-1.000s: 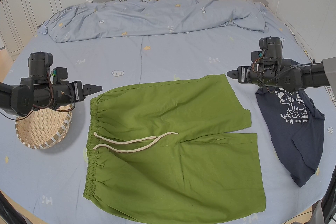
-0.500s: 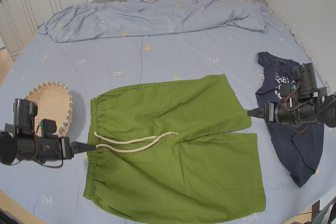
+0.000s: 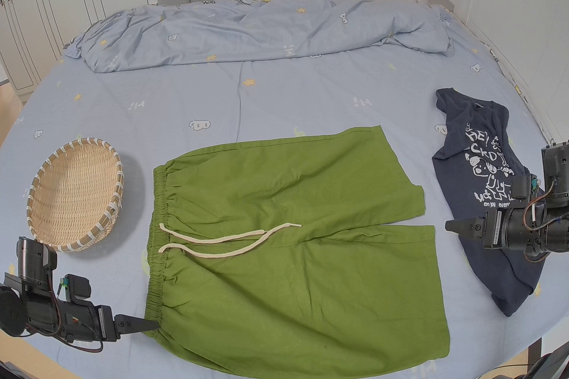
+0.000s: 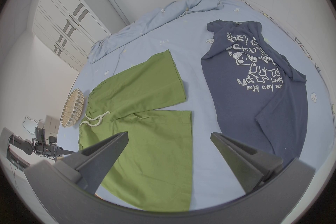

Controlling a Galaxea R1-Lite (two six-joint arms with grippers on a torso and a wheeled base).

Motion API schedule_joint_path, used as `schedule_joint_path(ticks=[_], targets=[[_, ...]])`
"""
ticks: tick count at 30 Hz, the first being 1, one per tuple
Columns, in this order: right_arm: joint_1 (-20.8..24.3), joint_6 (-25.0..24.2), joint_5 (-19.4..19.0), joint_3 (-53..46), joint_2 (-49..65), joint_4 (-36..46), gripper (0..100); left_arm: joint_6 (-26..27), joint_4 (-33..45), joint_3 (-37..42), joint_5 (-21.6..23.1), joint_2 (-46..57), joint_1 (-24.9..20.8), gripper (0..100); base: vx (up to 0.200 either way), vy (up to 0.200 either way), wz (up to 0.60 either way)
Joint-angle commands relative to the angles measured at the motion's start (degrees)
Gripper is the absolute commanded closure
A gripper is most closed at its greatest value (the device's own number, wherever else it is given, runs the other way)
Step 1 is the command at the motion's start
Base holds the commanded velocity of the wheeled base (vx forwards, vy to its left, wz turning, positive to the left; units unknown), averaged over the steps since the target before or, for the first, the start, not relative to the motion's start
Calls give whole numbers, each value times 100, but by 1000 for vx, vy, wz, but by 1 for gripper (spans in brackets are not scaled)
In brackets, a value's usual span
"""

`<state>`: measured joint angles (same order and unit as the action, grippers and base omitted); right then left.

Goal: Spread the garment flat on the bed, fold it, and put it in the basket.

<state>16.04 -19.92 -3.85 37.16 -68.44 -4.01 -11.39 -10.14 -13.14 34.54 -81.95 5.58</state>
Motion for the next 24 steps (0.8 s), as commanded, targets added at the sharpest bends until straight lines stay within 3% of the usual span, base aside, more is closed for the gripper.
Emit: schedule_joint_path(ticks=[1, 9, 15, 24], targets=[[48, -3, -1, -42, 138, -3, 0, 40, -23, 84, 1, -436, -5, 0, 0, 0, 0], [57, -3, -1, -33, 331, -3, 0, 66, -550, 22, 18, -1289, -101, 0, 0, 0, 0], [57, 6, -1, -42, 349, -12, 0, 31, -1157, -83, 308, -1781, -303, 0, 0, 0, 0], [39, -3, -1, -42, 401, -21, 0, 31, -1192, -285, 581, -1948, -303, 0, 0, 0, 0]])
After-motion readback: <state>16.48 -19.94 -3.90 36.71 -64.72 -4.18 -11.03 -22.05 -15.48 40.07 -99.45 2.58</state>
